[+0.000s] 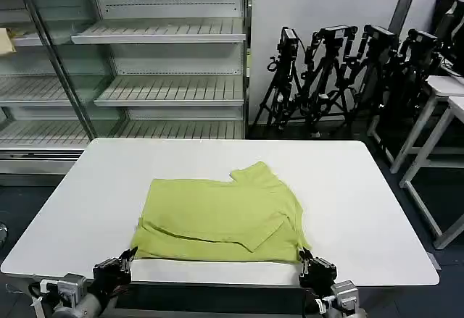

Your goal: Fold and organize the clothes.

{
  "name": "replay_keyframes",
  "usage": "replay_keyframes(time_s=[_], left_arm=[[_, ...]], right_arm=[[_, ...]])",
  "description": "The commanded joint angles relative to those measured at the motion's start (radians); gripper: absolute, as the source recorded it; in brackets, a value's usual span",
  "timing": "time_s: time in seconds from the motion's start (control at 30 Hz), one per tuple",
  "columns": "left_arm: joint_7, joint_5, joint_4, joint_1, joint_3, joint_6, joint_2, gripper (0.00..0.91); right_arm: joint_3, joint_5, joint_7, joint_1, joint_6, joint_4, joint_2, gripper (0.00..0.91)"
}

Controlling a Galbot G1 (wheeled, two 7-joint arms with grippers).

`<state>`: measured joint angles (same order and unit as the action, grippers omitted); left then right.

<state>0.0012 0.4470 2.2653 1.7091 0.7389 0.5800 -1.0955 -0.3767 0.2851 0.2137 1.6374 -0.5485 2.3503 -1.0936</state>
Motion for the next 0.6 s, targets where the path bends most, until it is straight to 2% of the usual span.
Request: replay_keyframes(time_s=[0.03,0.1,0.13,0.27,0.43,0.6], left_arm=[[0.037,-0.048,0.062,0.058,0.041,0.0,-0.005,0.907],[0.037,-0.043,0.087,0.039,0.064,0.0,-0.001,0.907],[0.037,-0.044,0.091,0.028,0.072,0.0,0.0,0.907],[0.045,-0.023,0.08,-0.071,0.078,-0.003,0.031,0.907],[0.043,-0.007,-0.057,-0.245,-0.01,-0.003,0.1,0.907],[0.057,0.019,-0.207,-0.443,-0.122,-0.004,0.145,0.907]], right_arm=[[-0.04,0.034,-0.008,0.023,-0.027,0.121,0.02,0.907],[-0.009,0.041,0.005,-0.035,-0.026,0.105,0.014,0.907],[0.032,0.04,0.037,-0.104,-0.028,0.07,-0.006,0.907],[0.1,0.053,0.077,-0.315,-0.031,-0.055,-0.038,0.907],[0.178,0.087,0.12,-0.579,-0.033,-0.242,-0.063,0.907],[0.243,0.13,0.132,-0.784,-0.033,-0.421,-0.096,0.907]])
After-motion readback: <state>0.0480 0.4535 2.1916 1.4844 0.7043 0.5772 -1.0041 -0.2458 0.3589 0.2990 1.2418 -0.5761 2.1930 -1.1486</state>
